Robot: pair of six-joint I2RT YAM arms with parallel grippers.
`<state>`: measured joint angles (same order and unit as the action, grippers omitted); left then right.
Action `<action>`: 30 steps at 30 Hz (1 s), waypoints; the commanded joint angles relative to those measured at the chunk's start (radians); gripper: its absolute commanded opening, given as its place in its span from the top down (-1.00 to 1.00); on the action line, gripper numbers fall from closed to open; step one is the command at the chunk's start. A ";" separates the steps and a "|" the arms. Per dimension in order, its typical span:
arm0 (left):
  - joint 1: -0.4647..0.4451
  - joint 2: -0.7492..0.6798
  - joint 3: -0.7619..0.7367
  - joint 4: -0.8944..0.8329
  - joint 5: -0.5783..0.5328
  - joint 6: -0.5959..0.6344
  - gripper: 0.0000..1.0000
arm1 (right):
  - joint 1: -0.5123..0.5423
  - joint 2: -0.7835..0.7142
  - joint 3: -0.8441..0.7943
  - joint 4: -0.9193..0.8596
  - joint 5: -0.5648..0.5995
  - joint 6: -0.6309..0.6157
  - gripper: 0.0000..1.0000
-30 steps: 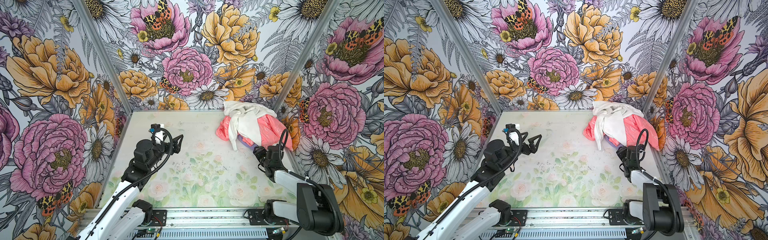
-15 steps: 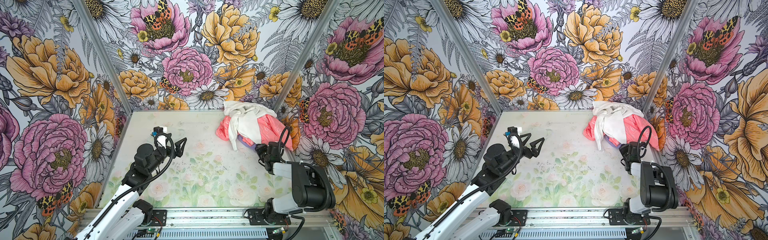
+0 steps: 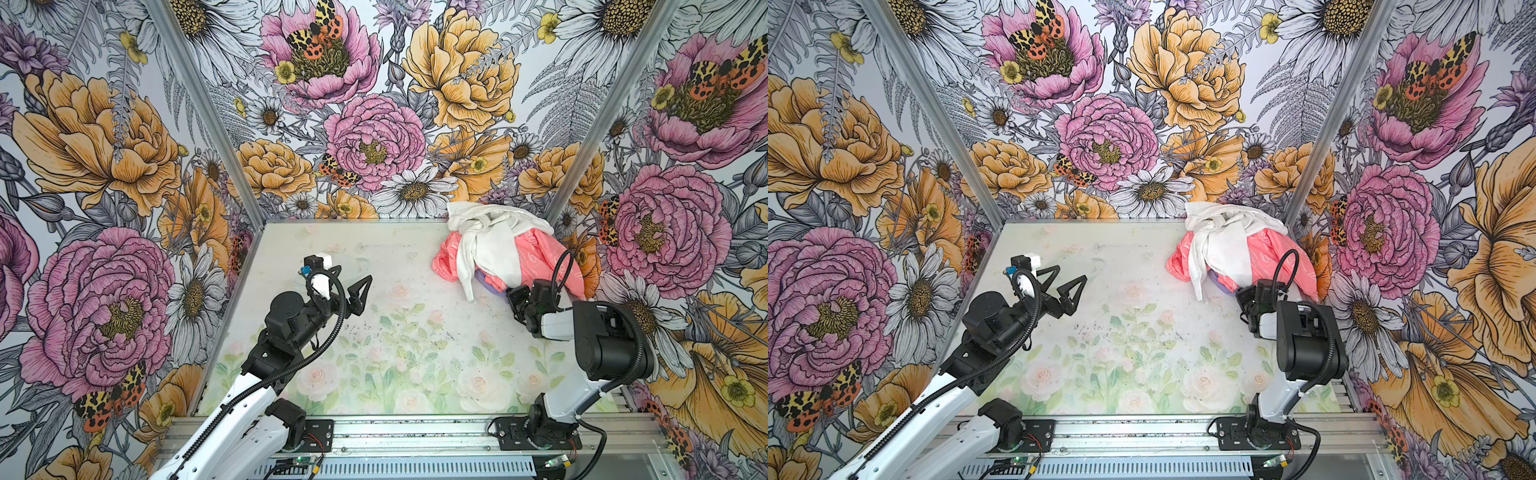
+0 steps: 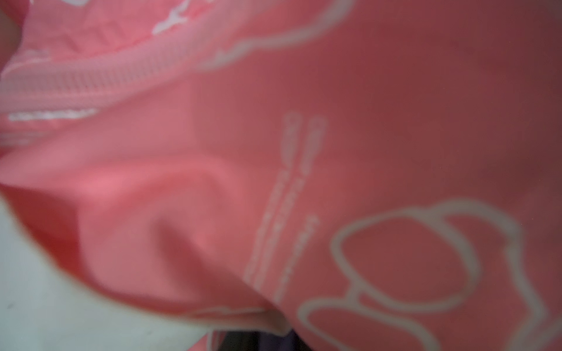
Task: Pick out a specific cloth from the pile
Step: 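Reach the right gripper down into the cloth pile toward the purple cloth, then grasp the lavender cloth with the right gripper and lift it from the pile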
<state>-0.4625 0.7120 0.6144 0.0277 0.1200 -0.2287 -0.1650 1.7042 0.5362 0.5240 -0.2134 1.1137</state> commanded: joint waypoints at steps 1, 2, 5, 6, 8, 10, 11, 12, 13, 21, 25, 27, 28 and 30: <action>-0.010 -0.011 -0.010 0.031 -0.026 0.005 -0.97 | -0.004 0.007 0.015 0.055 -0.017 0.017 0.88; -0.009 -0.011 -0.008 0.031 -0.026 0.008 -0.97 | -0.004 0.001 0.014 0.057 -0.018 0.020 0.98; -0.010 -0.013 -0.007 0.032 -0.028 0.012 -0.97 | -0.004 -0.023 0.008 0.063 -0.027 0.024 1.00; -0.011 -0.014 -0.007 0.034 -0.029 0.012 -0.97 | -0.004 -0.034 0.006 0.065 -0.030 0.023 1.00; -0.011 -0.014 -0.008 0.034 -0.029 0.012 -0.97 | -0.004 -0.061 0.005 0.064 -0.042 0.024 1.00; -0.013 -0.016 -0.007 0.034 -0.028 0.012 -0.97 | -0.004 -0.090 0.004 0.059 -0.048 0.025 1.00; -0.013 -0.017 -0.007 0.034 -0.027 0.012 -0.97 | -0.004 -0.109 0.007 0.056 -0.050 0.024 1.00; -0.013 -0.017 -0.007 0.036 -0.029 0.012 -0.97 | -0.005 -0.126 0.007 0.051 -0.052 0.024 1.00; -0.013 -0.019 -0.007 0.037 -0.031 0.012 -0.97 | -0.003 -0.146 0.008 0.044 -0.052 0.021 1.00; -0.014 -0.005 -0.002 0.055 -0.027 0.013 -0.97 | 0.007 -0.315 0.073 -0.077 -0.052 -0.023 1.00; -0.014 0.004 -0.004 0.068 -0.025 0.012 -0.97 | 0.013 -0.388 0.126 -0.140 -0.051 -0.047 1.00; -0.015 0.007 -0.004 0.073 -0.021 0.008 -0.97 | 0.017 -0.414 0.157 -0.163 -0.054 -0.059 1.00; -0.014 0.007 -0.004 0.074 -0.022 0.008 -0.97 | 0.019 -0.424 0.176 -0.176 -0.056 -0.064 1.00; -0.015 0.009 -0.004 0.074 -0.020 0.007 -0.97 | 0.023 -0.440 0.206 -0.192 -0.062 -0.073 1.00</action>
<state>-0.4694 0.7200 0.6136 0.0704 0.1127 -0.2287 -0.1539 1.3140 0.6731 0.3218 -0.2520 1.0782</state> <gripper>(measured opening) 0.986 0.056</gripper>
